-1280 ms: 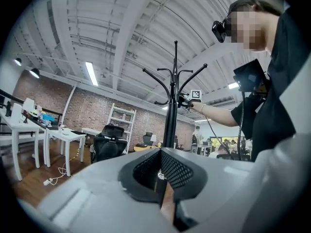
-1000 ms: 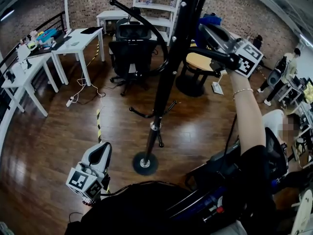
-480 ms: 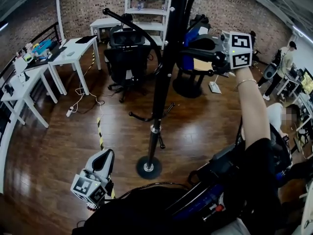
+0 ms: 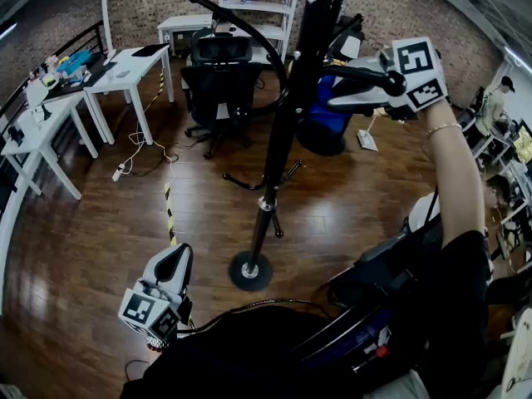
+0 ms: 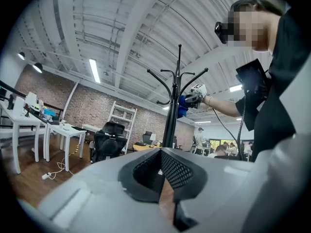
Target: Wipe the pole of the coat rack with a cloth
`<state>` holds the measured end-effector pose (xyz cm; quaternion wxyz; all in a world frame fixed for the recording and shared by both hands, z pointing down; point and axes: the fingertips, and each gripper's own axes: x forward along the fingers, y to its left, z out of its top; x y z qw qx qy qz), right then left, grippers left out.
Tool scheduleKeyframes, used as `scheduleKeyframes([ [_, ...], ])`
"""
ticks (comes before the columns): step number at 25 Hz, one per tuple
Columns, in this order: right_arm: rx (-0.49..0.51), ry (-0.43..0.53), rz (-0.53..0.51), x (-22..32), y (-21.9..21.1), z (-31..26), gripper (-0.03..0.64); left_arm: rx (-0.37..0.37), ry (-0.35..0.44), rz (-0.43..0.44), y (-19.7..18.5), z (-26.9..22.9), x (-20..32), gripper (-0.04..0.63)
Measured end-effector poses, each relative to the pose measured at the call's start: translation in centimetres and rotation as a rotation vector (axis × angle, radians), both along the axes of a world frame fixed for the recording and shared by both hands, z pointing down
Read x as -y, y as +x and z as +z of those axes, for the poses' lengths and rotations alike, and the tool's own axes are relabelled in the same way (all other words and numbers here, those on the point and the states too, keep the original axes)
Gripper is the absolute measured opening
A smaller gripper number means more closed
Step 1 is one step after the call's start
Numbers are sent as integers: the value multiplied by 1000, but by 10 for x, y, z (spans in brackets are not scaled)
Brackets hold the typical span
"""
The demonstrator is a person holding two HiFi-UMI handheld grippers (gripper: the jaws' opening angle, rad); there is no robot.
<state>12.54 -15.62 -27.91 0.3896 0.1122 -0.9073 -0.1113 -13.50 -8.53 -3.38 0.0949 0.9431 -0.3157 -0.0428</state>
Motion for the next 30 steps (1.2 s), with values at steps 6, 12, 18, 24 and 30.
scheduleKeyframes([
  [6, -176, -64, 48, -23, 15, 16, 21, -22, -27, 1, 2, 11, -4, 6],
  [12, -305, 73, 73, -42, 28, 7, 21, -23, -24, 38, 20, 11, -6, 6],
  [18, -209, 167, 165, -50, 56, -14, 21, 1, -22, 79, 39, -1, -3, 6],
  [24, -86, 192, 182, -86, 79, 4, 21, 29, -35, 155, 65, 8, -10, 6],
  [30, 300, 309, 204, -75, 52, 52, 21, 55, 1, 235, 90, 5, -5, 6],
])
